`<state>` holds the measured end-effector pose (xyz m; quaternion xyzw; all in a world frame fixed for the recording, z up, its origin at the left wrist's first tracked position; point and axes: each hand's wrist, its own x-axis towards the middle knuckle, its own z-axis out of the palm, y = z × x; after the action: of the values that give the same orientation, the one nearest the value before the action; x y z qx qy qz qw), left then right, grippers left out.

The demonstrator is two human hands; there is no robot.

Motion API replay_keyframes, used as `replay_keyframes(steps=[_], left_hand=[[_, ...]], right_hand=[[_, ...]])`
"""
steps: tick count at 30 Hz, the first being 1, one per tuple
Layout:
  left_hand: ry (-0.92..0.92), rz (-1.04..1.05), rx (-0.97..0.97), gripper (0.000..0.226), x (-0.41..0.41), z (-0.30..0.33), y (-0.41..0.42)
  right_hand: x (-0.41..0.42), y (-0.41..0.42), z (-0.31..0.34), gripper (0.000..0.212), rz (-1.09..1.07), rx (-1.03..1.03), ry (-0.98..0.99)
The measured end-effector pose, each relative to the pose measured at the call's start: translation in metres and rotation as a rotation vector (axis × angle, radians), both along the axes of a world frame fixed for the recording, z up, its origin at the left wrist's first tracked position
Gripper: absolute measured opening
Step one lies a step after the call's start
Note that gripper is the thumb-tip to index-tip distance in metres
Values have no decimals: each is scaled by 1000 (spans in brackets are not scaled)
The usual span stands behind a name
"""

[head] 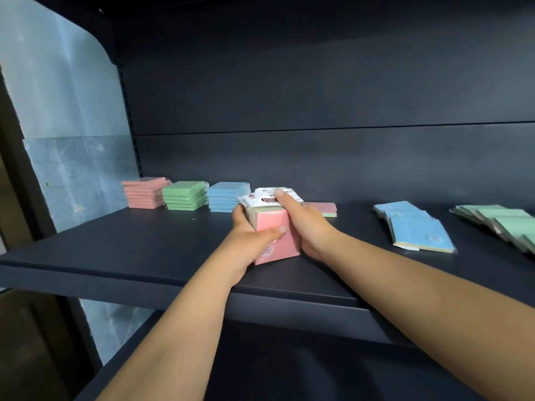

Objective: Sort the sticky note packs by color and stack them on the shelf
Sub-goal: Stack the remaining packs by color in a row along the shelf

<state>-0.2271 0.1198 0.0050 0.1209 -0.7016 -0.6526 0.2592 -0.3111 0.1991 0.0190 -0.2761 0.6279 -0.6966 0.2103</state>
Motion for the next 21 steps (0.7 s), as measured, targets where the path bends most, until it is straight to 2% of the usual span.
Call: replay_keyframes(steps=[1, 4, 9, 11, 13, 15, 19, 21], left_hand=[[-10, -1, -4, 73, 0, 0, 0], [-17, -22, -29, 74, 1, 1, 1], [40, -47, 42, 62, 6, 4, 3], [77, -62, 112, 55, 10, 6, 2], [117, -112, 180, 38, 14, 10, 1], [113, -142, 207, 21, 16, 14, 1], [107, -132, 211, 15, 10, 29, 1], [94, -140, 190, 21, 6, 36, 0]], right_hand=[[-2, 0, -1, 41, 11, 25, 19], [-6, 2, -1, 45, 9, 67, 110], [-4, 12, 8, 37, 198, 26, 127], [-4, 12, 9, 51, 215, 12, 140], [-4, 12, 10, 68, 210, 29, 164], [-4, 12, 12, 71, 159, 48, 196], [-10, 10, 16, 52, 69, -28, 132], [-12, 9, 20, 43, 48, -88, 72]])
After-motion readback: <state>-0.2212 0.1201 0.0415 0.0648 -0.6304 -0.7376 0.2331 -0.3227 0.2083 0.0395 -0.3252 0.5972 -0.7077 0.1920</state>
